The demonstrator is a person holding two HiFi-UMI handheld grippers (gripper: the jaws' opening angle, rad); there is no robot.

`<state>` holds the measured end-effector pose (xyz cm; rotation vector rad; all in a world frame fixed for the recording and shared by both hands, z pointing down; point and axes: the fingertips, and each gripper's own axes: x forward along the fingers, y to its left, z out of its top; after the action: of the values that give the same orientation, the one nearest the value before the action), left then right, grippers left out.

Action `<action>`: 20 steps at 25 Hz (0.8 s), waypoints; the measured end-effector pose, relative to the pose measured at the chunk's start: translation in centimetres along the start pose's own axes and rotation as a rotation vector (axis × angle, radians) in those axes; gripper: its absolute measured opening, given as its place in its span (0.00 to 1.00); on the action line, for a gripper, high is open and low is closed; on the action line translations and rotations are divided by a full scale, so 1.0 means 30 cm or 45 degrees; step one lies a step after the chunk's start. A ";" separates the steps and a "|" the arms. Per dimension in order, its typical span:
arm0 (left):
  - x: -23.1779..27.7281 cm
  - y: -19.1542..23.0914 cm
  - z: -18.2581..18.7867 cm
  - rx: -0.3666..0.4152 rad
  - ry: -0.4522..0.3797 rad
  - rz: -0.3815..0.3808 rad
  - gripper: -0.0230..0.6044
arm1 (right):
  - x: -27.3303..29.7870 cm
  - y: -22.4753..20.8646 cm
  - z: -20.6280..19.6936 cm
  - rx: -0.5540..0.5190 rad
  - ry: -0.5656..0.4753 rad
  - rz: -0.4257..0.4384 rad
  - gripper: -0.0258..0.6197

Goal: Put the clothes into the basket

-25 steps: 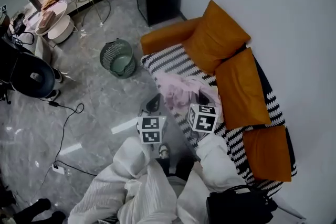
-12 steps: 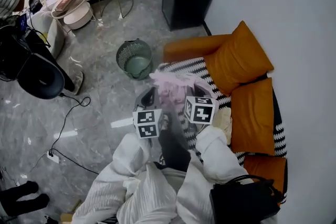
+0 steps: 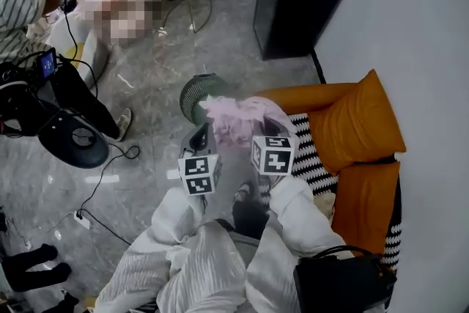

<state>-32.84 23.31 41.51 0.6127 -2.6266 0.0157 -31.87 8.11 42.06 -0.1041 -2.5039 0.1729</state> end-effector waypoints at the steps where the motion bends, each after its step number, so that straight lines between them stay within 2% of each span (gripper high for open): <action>1: 0.033 0.025 0.018 -0.001 -0.006 0.014 0.05 | 0.040 0.003 0.026 -0.010 -0.001 0.011 0.12; 8: 0.179 0.263 0.079 -0.076 -0.017 0.142 0.05 | 0.288 0.067 0.131 -0.063 0.072 0.060 0.12; 13: 0.320 0.423 0.065 -0.101 0.059 0.145 0.05 | 0.460 0.156 0.174 -0.095 0.131 0.067 0.12; 20: 0.468 0.592 0.029 -0.106 0.156 0.120 0.05 | 0.689 0.260 0.145 -0.069 0.233 0.080 0.12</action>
<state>-52.00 33.35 48.19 0.4445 -2.5214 -0.0267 -50.81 17.76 49.45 -0.2113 -2.3246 0.1155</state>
